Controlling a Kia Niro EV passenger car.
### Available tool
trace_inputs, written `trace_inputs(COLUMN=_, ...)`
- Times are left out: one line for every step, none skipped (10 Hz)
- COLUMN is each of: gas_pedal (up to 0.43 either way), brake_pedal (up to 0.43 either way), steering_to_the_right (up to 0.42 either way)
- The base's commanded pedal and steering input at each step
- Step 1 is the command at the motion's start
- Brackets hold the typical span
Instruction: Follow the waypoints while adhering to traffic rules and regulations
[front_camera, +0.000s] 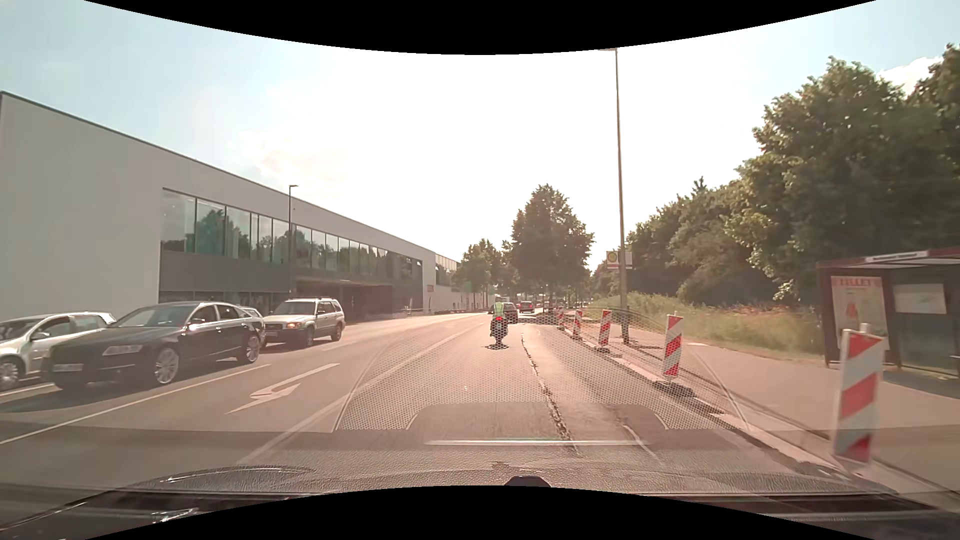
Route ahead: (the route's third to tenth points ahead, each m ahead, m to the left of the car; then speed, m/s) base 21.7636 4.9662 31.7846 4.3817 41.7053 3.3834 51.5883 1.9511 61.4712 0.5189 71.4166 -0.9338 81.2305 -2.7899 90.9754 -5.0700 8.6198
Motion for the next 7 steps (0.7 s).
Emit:
trace_inputs(gas_pedal=0.157, brake_pedal=0.000, steering_to_the_right=0.010)
trace_inputs(gas_pedal=0.157, brake_pedal=0.000, steering_to_the_right=0.009)
trace_inputs(gas_pedal=0.157, brake_pedal=0.000, steering_to_the_right=0.008)
trace_inputs(gas_pedal=0.157, brake_pedal=0.000, steering_to_the_right=0.008)
trace_inputs(gas_pedal=0.157, brake_pedal=0.000, steering_to_the_right=0.008)
trace_inputs(gas_pedal=0.157, brake_pedal=0.000, steering_to_the_right=0.008)
trace_inputs(gas_pedal=0.157, brake_pedal=0.000, steering_to_the_right=0.007)
